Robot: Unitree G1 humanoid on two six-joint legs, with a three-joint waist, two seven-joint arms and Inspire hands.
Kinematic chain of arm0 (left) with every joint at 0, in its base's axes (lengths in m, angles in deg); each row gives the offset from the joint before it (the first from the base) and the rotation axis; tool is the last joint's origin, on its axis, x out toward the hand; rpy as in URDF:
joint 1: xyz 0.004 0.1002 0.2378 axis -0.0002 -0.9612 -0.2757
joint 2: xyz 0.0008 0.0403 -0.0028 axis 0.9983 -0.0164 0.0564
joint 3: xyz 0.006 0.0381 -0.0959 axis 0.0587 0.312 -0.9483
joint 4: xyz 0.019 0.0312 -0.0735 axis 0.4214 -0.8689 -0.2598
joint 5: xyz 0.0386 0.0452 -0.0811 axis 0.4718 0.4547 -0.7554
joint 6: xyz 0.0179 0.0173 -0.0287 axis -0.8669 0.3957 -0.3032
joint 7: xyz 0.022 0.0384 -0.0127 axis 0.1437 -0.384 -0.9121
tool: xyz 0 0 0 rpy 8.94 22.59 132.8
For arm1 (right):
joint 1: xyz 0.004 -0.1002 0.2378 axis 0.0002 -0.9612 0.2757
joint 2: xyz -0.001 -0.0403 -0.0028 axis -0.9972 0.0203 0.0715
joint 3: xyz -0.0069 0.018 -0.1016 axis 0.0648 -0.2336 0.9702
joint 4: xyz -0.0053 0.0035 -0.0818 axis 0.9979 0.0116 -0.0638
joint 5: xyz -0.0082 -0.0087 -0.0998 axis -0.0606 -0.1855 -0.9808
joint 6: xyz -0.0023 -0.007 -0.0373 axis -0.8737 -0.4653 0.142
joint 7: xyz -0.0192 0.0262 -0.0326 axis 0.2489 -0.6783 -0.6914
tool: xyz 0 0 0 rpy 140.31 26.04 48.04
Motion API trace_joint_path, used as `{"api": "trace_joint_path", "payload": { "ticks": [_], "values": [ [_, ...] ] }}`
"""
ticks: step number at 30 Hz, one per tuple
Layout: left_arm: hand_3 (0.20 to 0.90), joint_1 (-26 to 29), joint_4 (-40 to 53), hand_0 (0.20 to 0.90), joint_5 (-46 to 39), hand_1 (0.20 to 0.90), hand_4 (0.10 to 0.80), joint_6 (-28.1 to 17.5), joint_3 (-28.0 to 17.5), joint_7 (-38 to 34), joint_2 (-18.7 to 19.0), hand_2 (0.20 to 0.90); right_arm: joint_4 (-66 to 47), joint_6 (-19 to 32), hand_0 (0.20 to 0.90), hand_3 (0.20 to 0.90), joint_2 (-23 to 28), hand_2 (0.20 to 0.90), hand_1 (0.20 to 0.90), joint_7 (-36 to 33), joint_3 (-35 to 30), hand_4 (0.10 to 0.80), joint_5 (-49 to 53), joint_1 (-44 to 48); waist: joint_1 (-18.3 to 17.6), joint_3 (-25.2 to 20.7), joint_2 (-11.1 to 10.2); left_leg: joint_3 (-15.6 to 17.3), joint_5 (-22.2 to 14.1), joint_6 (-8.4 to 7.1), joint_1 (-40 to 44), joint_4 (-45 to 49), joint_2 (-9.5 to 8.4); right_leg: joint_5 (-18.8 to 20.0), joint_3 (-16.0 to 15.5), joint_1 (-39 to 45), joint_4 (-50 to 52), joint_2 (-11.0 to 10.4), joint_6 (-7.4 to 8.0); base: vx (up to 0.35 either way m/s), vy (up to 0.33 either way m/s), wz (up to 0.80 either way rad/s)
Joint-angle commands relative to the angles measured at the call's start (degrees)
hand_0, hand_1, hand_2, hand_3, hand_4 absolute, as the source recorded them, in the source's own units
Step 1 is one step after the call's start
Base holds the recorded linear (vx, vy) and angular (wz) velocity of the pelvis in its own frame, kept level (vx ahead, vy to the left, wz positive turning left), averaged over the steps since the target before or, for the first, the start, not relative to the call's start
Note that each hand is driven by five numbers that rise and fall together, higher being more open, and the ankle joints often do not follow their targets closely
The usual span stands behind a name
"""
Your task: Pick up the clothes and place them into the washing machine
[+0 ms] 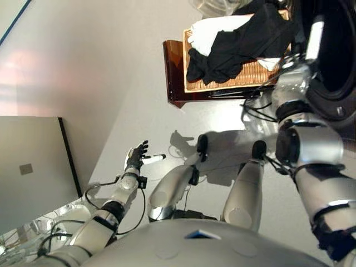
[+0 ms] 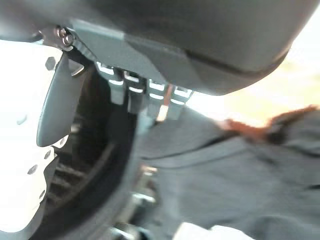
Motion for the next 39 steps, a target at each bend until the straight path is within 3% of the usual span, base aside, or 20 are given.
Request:
{"api": "trace_joint_path", "payload": {
  "ticks": [1, 6, 7, 8, 13, 14, 15, 16, 18, 19, 20, 25, 26, 28, 30, 33, 34, 37, 38, 39],
  "values": [
    [0.900, 1.9, -5.8, 0.900, -1.1, 0.900, 0.800, -0.9, -1.9, -0.9, 1.4, 0.900, -5.7, 0.7, 0.900, 0.900, -2.4, 0.900, 0.900, 3.7, 2.6, 0.800, -0.7, -2.3, 2.3, -3.0, -2.8, 0.5, -6.2, -5.15, -1.0, 5.1, 0.91, 2.7, -1.2, 5.0, -9.3, 2.2, -4.03, 0.007, -0.006, -0.03],
    [0.900, 1.8, -6.2, 0.900, -0.9, 0.900, 0.800, -0.6, -2.7, -1.0, 1.6, 0.900, -8.8, 0.5, 0.900, 0.900, -5.6, 0.900, 0.900, 4.5, 4.0, 0.800, -1.1, -6.9, 1.6, -2.8, -4.5, 0.3, -6.4, -5.11, -0.6, 5.5, 1.07, 2.9, -1.4, 6.1, -9.7, 2.3, -4.08, 0.004, -0.004, -0.02],
    [0.900, 1.7, -6.6, 0.900, -0.4, 0.900, 0.800, -0.4, -3.2, -1.1, 1.8, 0.900, -12.3, 0.1, 0.900, 0.900, -6.9, 0.900, 0.900, 5.2, 5.6, 0.800, -2.2, -10.5, 1.2, -2.6, -6.1, 0.3, -7.0, -5.02, -0.1, 5.9, 1.23, 2.9, -1.5, 7.2, -10.1, 2.3, -4.00, -0.006, -0.015, -0.05],
    [0.900, 1.7, -6.6, 0.900, -0.4, 0.900, 0.800, -0.4, -3.3, -1.1, 1.8, 0.900, -12.4, 0.2, 0.900, 0.900, -6.9, 0.900, 0.900, 5.1, 5.7, 0.800, -2.2, -10.6, 1.2, -2.7, -6.1, 0.3, -6.6, -5.01, -0.3, 5.8, 1.25, 3.3, -1.5, 7.1, -10.4, 2.3, -4.00, 0.048, -0.023, 0.00],
    [0.900, 0.5, -7.1, 0.900, 1.1, 0.900, 0.800, 0.3, -6.2, -0.8, 2.2, 0.900, -20.1, -4.1, 0.900, 0.900, -5.3, 0.900, 0.900, 6.2, 14.9, 0.800, -14.3, -20.1, -0.7, -2.7, -10.9, 0.7, -8.7, -5.05, 2.5, 7.8, 1.72, 4.5, -0.8, 11.0, -12.2, 2.2, -3.46, 0.053, -0.003, -0.04],
    [0.900, 0.5, -7.1, 0.900, 1.1, 0.900, 0.800, 0.3, -6.2, -0.8, 2.2, 0.900, -20.2, -4.1, 0.900, 0.900, -5.3, 0.900, 0.900, 6.2, 14.9, 0.800, -14.3, -20.1, -0.7, -2.8, -10.9, 0.7, -8.5, -5.05, 2.4, 7.6, 1.72, 4.8, -0.8, 10.9, -12.5, 2.2, -3.45, 0.101, 0.013, -0.10],
    [0.900, -0.2, -7.4, 0.900, 1.6, 0.900, 0.800, 0.6, -7.7, -0.3, 2.8, 0.900, -23.0, -5.9, 0.900, 0.900, -2.5, 0.900, 0.900, 6.1, 18.8, 0.800, -23.0, -22.6, -1.4, -3.0, -12.6, 1.2, -9.5, -4.89, 4.1, 8.1, 1.95, 5.0, -0.4, 12.7, -13.3, 2.2, -3.13, 0.068, 0.014, -0.10],
    [0.900, -0.2, -7.4, 0.900, 1.6, 0.900, 0.800, 0.6, -7.8, -0.3, 2.8, 0.900, -23.0, -5.9, 0.900, 0.900, -2.5, 0.900, 0.900, 6.1, 18.8, 0.800, -23.0, -22.6, -1.4, -3.1, -12.7, 1.2, -9.3, -4.89, 3.9, 8.0, 1.94, 5.2, -0.3, 12.6, -13.4, 2.2, -3.12, 0.106, 0.036, -0.21],
    [0.900, -1.4, -7.5, 0.900, 2.6, 0.900, 0.800, 0.8, -9.8, -0.1, 3.5, 0.900, -28.6, -7.4, 0.900, 0.900, 0.9, 0.900, 0.900, 4.8, 24.2, 0.800, -40.1, -26.2, -2.4, -3.6, -14.9, 2.0, -10.9, -4.52, 6.2, 9.0, 2.08, 5.4, 0.3, 15.0, -14.1, 2.0, -2.45, 0.114, 0.040, -0.24],
    [0.900, -1.4, -7.5, 0.900, 2.6, 0.900, 0.800, 0.8, -9.8, -0.1, 3.5, 0.900, -28.6, -7.4, 0.900, 0.900, 0.9, 0.900, 0.900, 4.8, 24.2, 0.800, -40.1, -26.1, -2.4, -3.7, -14.9, 2.0, -10.8, -4.53, 6.1, 8.9, 2.07, 5.5, 0.3, 14.9, -14.2, 2.0, -2.44, 0.187, 0.056, -0.21],
    [0.900, -2.7, -7.0, 0.900, 4.2, 0.900, 0.800, 0.7, -11.5, -0.3, 4.1, 0.900, -32.1, -8.4, 0.900, 0.900, 3.7, 0.900, 0.900, 5.3, 25.5, 0.800, -49.6, -28.6, -2.9, -4.2, -16.1, 2.3, -12.2, -3.83, 8.3, 9.4, 2.11, 4.9, 0.9, 16.3, -13.5, 2.3, -2.00, 0.099, 0.038, -0.21],
    [0.900, -3.5, -5.8, 0.900, 7.6, 0.900, 0.800, 0.9, -12.1, 0.2, 5.1, 0.900, -33.5, -9.6, 0.900, 0.900, 6.9, 0.900, 0.900, 5.0, 24.8, 0.800, -61.7, -33.8, -3.9, -4.6, -17.5, 2.0, -13.7, -2.49, 12.8, 9.7, 1.81, 5.2, 0.7, 17.1, -6.1, 3.0, -0.33, 0.108, 0.036, -0.20],
    [0.900, -3.6, -4.7, 0.900, 8.9, 0.900, 0.800, 0.7, -12.2, 0.1, 6.4, 0.900, -34.8, -9.8, 0.900, 0.900, 7.7, 0.900, 0.900, 4.7, 25.1, 0.800, -65.7, -33.8, -4.6, -3.6, -17.9, 2.1, -13.8, -2.13, 14.8, 9.2, 2.47, 5.6, 0.0, 16.4, -3.0, 4.4, 0.24, 0.050, 0.014, 0.02],
    [0.900, -4.0, -4.4, 0.900, 9.4, 0.900, 0.800, 0.5, -12.4, 0.0, 6.8, 0.900, -34.2, -9.7, 0.900, 0.900, 7.8, 0.900, 0.900, 4.9, 25.4, 0.800, -67.6, -33.7, -4.7, -3.7, -18.2, 2.4, -14.1, -2.08, 15.8, 8.7, 2.46, 5.3, -0.6, 16.2, -3.4, 5.1, 0.24, 0.053, -0.003, -0.01],
    [0.900, -3.5, -5.0, 0.900, 11.6, 0.900, 0.800, 0.1, -13.6, -0.4, 7.5, 0.900, -34.8, -10.0, 0.900, 0.900, 10.6, 0.900, 0.900, 3.5, 27.8, 0.800, -79.3, -32.4, -5.2, -4.5, -19.1, 2.4, -14.7, -2.43, 18.2, 7.1, 2.23, 6.7, -1.5, 14.6, -10.4, 5.4, -0.21, 0.157, -0.058, -0.13],
    [0.900, -3.1, -5.2, 0.900, 11.9, 0.900, 0.800, 0.0, -13.9, -0.7, 7.4, 0.900, -35.3, -10.7, 0.900, 0.900, 11.7, 0.900, 0.900, 2.8, 29.2, 0.800, -84.0, -31.7, -5.2, -5.1, -19.4, 2.1, -15.4, -2.89, 18.8, 7.2, 2.27, 7.5, -1.8, 15.5, -14.4, 4.9, -0.15, 0.183, -0.121, -0.17],
    [0.900, -3.0, -5.4, 0.900, 13.7, 0.900, 0.800, 0.0, -14.4, -0.9, 7.4, 0.900, -36.1, -11.0, 0.900, 0.900, 12.8, 0.900, 0.900, 3.0, 29.4, 0.800, -88.4, -34.1, -5.3, -7.3, -21.1, 0.7, -15.8, -3.53, 20.0, 8.4, 2.82, 7.5, 1.9, 18.7, -16.0, 6.7, -1.03, 0.209, -0.156, 0.08],
    [0.900, -3.8, -6.1, 0.900, 14.5, 0.900, 0.800, 0.0, -14.9, -1.0, 7.1, 0.900, -36.8, -11.0, 0.900, 0.900, 13.6, 0.900, 0.900, 2.7, 30.4, 0.800, -92.9, -34.5, -4.7, -9.2, -22.1, 0.4, -16.1, -4.71, 19.4, 12.8, 4.16, 6.2, 0.7, 22.3, -17.4, 7.8, -2.18, 0.288, -0.291, 0.43],
    [0.900, -4.2, -5.3, 0.900, 14.9, 0.900, 0.800, 0.0, -14.9, -1.0, 7.1, 0.900, -37.6, -10.7, 0.900, 0.900, 14.7, 0.900, 0.900, 3.1, 31.6, 0.800, -96.1, -34.7, -3.8, -9.0, -22.9, -0.8, -11.4, -6.16, 17.1, 22.5, 5.32, 5.4, -0.3, 26.3, -18.3, 9.0, -3.91, 0.100, -0.187, 0.08],
    [0.900, -4.2, -5.3, 0.900, 14.9, 0.900, 0.800, 0.1, -14.9, -1.0, 7.2, 0.900, -37.5, -10.7, 0.900, 0.900, 14.7, 0.900, 0.900, 3.0, 31.6, 0.800, -96.2, -34.7, -4.0, -8.9, -22.7, -1.1, -11.6, -6.25, 16.8, 23.1, 5.43, 5.4, -0.5, 26.4, -18.3, 9.2, -3.98, 0.097, -0.254, 0.18]
  ]
}}
